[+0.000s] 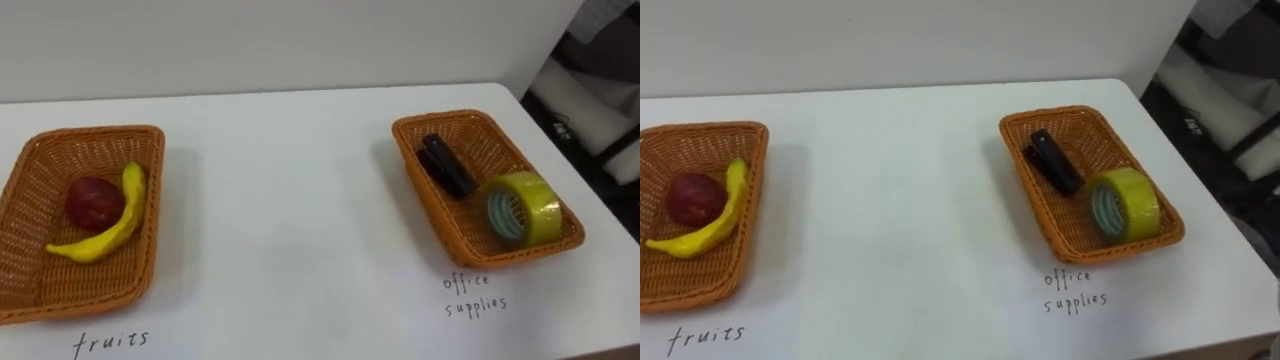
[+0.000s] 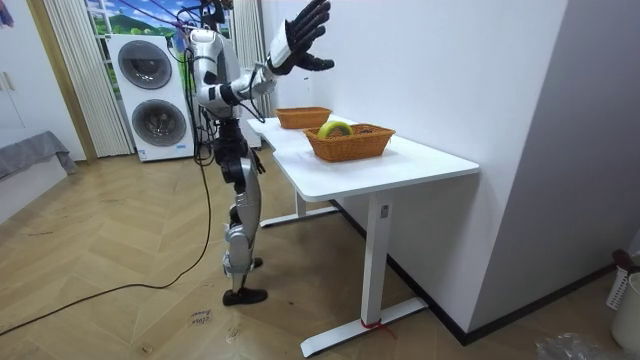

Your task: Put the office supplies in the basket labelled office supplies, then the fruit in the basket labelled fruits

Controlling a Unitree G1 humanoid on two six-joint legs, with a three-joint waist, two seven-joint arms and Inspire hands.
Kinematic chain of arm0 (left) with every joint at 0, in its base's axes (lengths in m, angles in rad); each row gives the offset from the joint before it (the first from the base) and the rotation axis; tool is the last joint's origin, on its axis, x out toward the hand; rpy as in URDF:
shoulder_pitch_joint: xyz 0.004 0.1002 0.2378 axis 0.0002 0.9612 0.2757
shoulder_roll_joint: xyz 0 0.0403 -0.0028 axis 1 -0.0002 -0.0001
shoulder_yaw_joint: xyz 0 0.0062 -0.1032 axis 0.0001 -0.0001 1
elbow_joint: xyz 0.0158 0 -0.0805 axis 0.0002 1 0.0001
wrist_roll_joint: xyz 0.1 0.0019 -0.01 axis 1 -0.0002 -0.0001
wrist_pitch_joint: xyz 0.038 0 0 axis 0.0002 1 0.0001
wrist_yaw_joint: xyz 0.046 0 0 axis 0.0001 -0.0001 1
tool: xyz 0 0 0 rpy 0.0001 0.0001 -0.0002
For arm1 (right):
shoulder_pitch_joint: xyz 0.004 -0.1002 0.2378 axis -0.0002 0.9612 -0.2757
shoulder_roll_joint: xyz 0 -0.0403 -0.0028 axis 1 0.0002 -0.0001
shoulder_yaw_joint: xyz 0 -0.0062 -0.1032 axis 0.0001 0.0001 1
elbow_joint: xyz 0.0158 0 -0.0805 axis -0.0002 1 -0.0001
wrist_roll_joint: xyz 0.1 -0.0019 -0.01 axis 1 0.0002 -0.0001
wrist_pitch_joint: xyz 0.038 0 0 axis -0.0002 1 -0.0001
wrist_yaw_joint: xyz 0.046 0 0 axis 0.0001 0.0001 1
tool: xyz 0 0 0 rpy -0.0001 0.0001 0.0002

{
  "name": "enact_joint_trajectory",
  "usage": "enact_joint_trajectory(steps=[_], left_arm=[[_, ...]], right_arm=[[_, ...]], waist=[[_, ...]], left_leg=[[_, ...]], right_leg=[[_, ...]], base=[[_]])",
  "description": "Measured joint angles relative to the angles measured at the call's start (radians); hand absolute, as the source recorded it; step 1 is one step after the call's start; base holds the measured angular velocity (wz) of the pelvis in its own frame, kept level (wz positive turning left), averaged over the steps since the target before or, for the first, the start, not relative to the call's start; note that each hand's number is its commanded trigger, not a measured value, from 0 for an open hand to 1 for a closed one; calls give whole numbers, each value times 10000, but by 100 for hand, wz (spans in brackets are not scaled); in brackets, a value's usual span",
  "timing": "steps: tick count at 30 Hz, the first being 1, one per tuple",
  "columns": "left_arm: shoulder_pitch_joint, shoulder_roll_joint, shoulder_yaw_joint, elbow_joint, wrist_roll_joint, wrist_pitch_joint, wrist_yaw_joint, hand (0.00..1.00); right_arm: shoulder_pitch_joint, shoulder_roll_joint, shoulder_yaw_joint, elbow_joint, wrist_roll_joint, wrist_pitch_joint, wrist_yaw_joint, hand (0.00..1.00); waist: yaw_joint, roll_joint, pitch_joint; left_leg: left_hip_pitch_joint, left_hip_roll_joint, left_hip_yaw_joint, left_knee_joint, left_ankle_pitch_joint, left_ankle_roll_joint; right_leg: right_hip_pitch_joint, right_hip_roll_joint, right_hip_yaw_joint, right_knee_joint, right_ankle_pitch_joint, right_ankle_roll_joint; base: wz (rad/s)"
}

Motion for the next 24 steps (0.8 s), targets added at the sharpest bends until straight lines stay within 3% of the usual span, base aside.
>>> enact_joint_trajectory(steps=[2,4,9,13,15,16,19,24], left_arm=[[-7,-13,-6,6,-34,0,2,0],[-25,-27,-23,18,-284,-4,3,0],[-13,-39,-28,-7,-424,-10,224,0],[-20,-46,-47,-183,-876,-44,341,0],[6,-68,-18,-187,-1082,-54,355,0],[14,-86,-12,-173,-1076,-60,341,0],[46,-348,408,-91,-958,-94,178,0],[34,-415,877,405,-594,-60,-54,0]], right_arm=[[243,358,0,361,430,-68,-444,0],[365,467,21,560,927,-110,-732,0],[772,785,36,1583,2129,-735,-1628,0],[1252,1449,138,3334,4172,-750,-1778,0],[1359,1532,377,4690,5173,-796,-1684,0],[1383,1547,563,5900,5645,-824,-1353,0],[1376,1764,747,8836,6600,-796,-33,0],[1406,1887,2100,12386,7014,-56,2395,0]], waist=[[-5,77,-11],[-6,175,-24],[-56,359,-49],[-70,414,-61],[-126,484,-88],[-189,460,-78],[-218,590,-148],[-24,589,-134]], left_leg=[[-19,-17,32,0,-2,5],[-24,-20,101,-2,-13,22],[33,-18,148,-25,-38,30],[11,-18,145,-37,-74,26],[3,-23,136,-38,-90,37],[3,-43,66,-33,-96,43],[20,-69,-39,-30,-114,62],[192,-56,-60,18,-221,14]], right_leg=[[-23,-13,20,-31,-5,-1],[-33,-8,86,-136,-4,-1],[-10,-12,114,-166,-16,10],[0,-6,133,-142,-50,15],[32,-16,125,-154,-52,17],[66,-35,71,-158,-63,34],[119,-67,12,-151,-99,63],[280,-55,2,-135,-269,4]], base=[[-4],[-9],[-2],[0],[3],[13],[9],[-1]])
